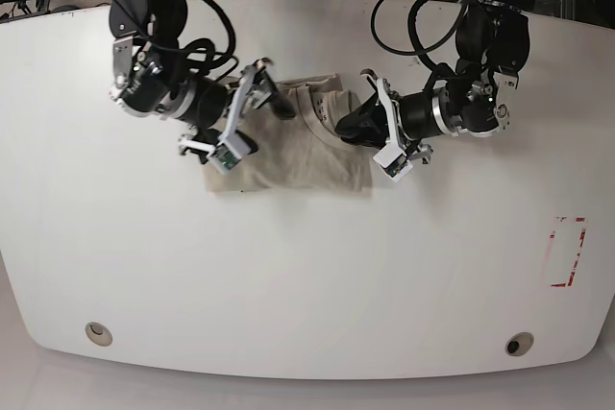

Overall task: Fold the T-shirt properly
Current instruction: 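Press the folded bundle flat and regrip its edges with both grippers, then lift the folded bundle with both grippers and rotate it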

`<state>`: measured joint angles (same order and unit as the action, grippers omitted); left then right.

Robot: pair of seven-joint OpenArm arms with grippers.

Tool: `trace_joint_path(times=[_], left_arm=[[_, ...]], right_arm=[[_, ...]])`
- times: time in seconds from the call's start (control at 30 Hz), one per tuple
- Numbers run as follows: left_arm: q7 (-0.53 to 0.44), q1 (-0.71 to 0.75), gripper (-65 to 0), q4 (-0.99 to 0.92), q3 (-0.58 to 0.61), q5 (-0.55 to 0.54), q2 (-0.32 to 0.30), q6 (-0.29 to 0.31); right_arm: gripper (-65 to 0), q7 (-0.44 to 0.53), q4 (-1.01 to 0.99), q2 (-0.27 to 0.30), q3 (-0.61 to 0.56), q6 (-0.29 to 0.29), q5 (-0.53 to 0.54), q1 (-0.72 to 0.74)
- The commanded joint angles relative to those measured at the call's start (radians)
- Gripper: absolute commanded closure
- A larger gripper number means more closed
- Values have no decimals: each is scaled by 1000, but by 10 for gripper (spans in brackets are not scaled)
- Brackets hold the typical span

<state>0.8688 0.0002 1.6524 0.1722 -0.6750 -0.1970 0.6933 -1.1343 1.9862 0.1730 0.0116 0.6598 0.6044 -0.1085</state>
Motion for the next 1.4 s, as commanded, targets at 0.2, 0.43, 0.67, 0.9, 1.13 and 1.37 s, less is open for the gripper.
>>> trace_joint_path(times=[0.2,0.43,0.67,0.9,1.13,1.37], left_arm=[[-24,-15,-61,-10,86,90,97,5],[-24,-13,-61,-22,129,222,192,5],[-26,-18,-61,-116,140,249,209,5],[-55,-50,-61,-202,138,249,166,5],[-76,-133,-61,-272,137,249,95,5],[-78,-282,-61,-384,137,248,23,5]], right_arm=[[-376,29,-172,89,182,2,53,191],[-225,86,-388,116,179,18,50,309],[-220,214,-583,122,175,38,-105,341],[-217,389,-747,98,130,38,-289,318],[-217,399,-624,102,126,38,-289,200],[-217,330,-416,69,93,38,-294,49]])
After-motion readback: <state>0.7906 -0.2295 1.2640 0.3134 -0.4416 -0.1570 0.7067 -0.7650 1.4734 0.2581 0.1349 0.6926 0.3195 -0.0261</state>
